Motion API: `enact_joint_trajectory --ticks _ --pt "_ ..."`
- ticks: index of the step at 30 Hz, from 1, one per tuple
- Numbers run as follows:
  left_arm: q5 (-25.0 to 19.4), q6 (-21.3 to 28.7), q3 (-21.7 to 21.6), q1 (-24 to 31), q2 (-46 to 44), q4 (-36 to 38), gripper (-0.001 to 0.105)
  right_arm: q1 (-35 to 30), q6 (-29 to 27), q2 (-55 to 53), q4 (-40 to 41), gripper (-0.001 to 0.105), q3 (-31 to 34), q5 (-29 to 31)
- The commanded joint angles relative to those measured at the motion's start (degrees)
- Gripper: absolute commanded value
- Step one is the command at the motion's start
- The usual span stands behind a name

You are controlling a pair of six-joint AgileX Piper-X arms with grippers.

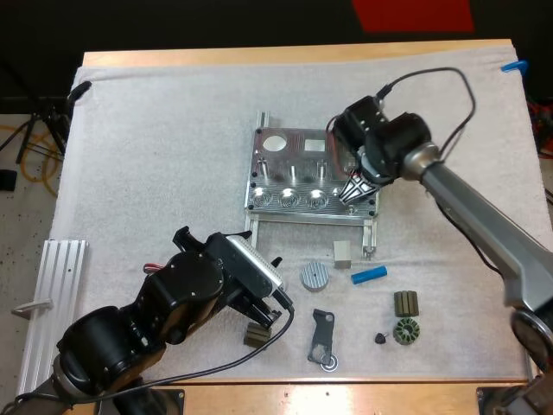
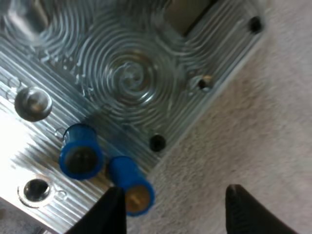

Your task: Load cells from right to left

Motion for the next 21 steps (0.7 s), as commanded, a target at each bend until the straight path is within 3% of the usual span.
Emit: enact_joint_trajectory --ticks 1,10,21 --pt "0.02 0.00 -0.10 0.04 -0.45 -0.67 0.052 -0.03 0.03 -1.93 -0.35 0.045 -0.63 0.14" --pt "0.02 0.00 -0.10 0.04 -0.45 -0.67 0.052 -0.03 0.44 -8.54 3.10 0.045 -0.63 0.14" --pt "-1.57 0.04 -0.29 0.04 -0.74 -0.81 0.052 -0.75 5.96 -15.85 10.99 0.045 -0.63 -3.56"
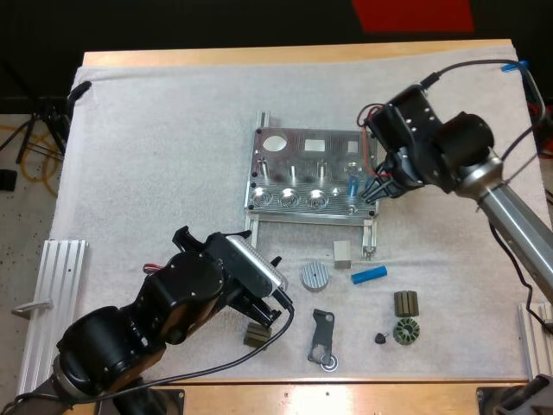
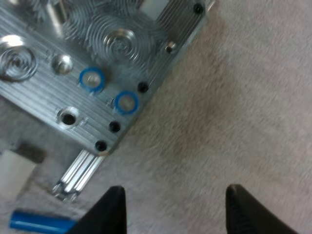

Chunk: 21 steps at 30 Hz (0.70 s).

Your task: Load cells from right to left

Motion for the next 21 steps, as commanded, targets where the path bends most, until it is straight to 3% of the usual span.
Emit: enact_joint_trajectory --ticks 1,8,17,21 --pt "-1.22 0.17 -0.29 0.04 -0.86 -0.70 0.052 -0.48 1.30 -1.42 1.54 0.045 -0.60 -1.79" --pt "-0.69 5.98 -0.29 0.04 -0.92 -1.09 0.052 -4.52 4.39 -5.89 3.29 0.045 -0.60 -12.27" --pt "6.87 13.97 -0.29 0.04 -0.92 -3.23 0.052 -4.97 3.70 -10.50 7.65 0.045 -0.50 -13.75" --pt "9.51 17.94 -0.29 0.04 -0.92 -4.87 0.052 -4.97 3.70 -12.92 7.87 0.045 2.37 -16.00"
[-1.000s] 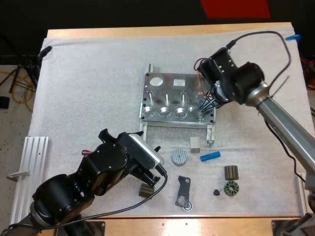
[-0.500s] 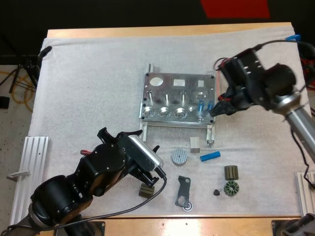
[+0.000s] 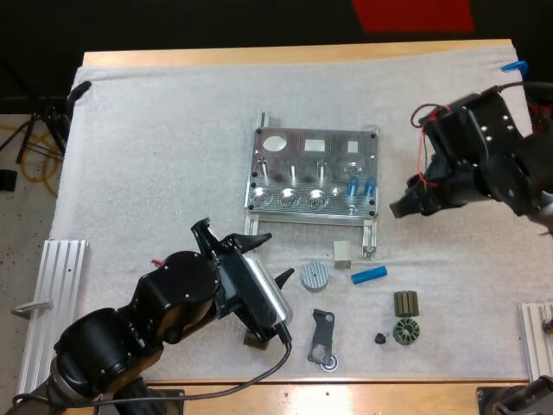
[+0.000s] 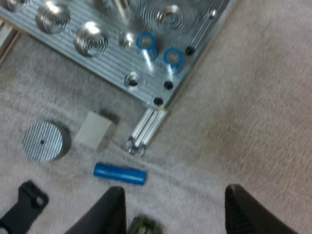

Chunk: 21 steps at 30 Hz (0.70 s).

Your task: Load cells from right to left

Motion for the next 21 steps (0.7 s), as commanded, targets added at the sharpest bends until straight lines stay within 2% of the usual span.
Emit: enact_joint_trajectory --ticks 1,4,12,19,21 --pt "0.81 1.66 -0.29 0.04 -0.43 -1.23 0.052 -0.15 -0.20 -1.37 0.85 0.045 1.51 -1.28" --pt "1.30 2.78 -0.29 0.04 -0.43 -1.57 0.052 -0.15 -0.20 -3.61 0.85 0.045 5.29 -1.93" --pt "6.29 6.20 -0.29 0.04 -0.28 -1.60 0.052 -0.15 0.28 -10.40 -1.91 0.045 14.43 -5.43" --pt "9.84 7.04 -0.29 0.04 2.08 -1.60 0.052 -0.15 0.76 -14.57 -2.58 0.046 18.68 -7.77" --pt "11.12 7.04 -0.29 0.04 3.66 -1.60 0.052 -0.15 1.04 -15.52 -2.95 0.046 19.79 -10.25"
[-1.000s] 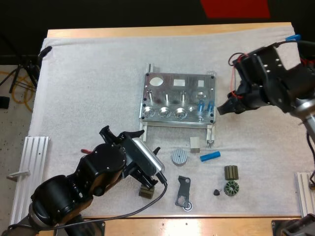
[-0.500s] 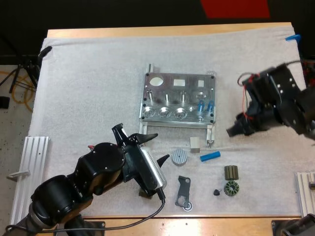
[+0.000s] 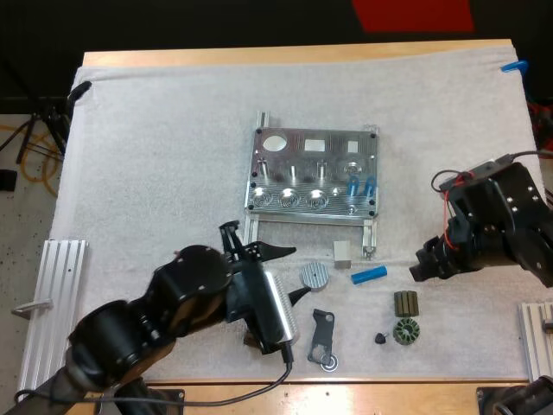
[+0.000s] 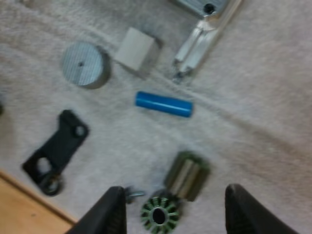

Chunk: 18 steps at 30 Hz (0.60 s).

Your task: Load cells from right to left

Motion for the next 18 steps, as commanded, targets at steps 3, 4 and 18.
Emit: enact_joint_trajectory --ticks 3,4,18 --pt "2.61 2.67 -0.29 0.04 3.20 -1.05 0.052 -0.15 1.08 -1.46 -0.69 0.046 1.48 -5.21" --pt "2.75 3.28 -0.29 0.04 3.61 -1.05 0.052 -0.15 1.20 -1.52 -0.69 0.046 1.74 -5.44" --pt "3.35 12.03 -0.29 -0.11 21.07 -7.06 0.052 -0.15 2.54 -1.80 -1.09 0.046 2.79 -5.46"
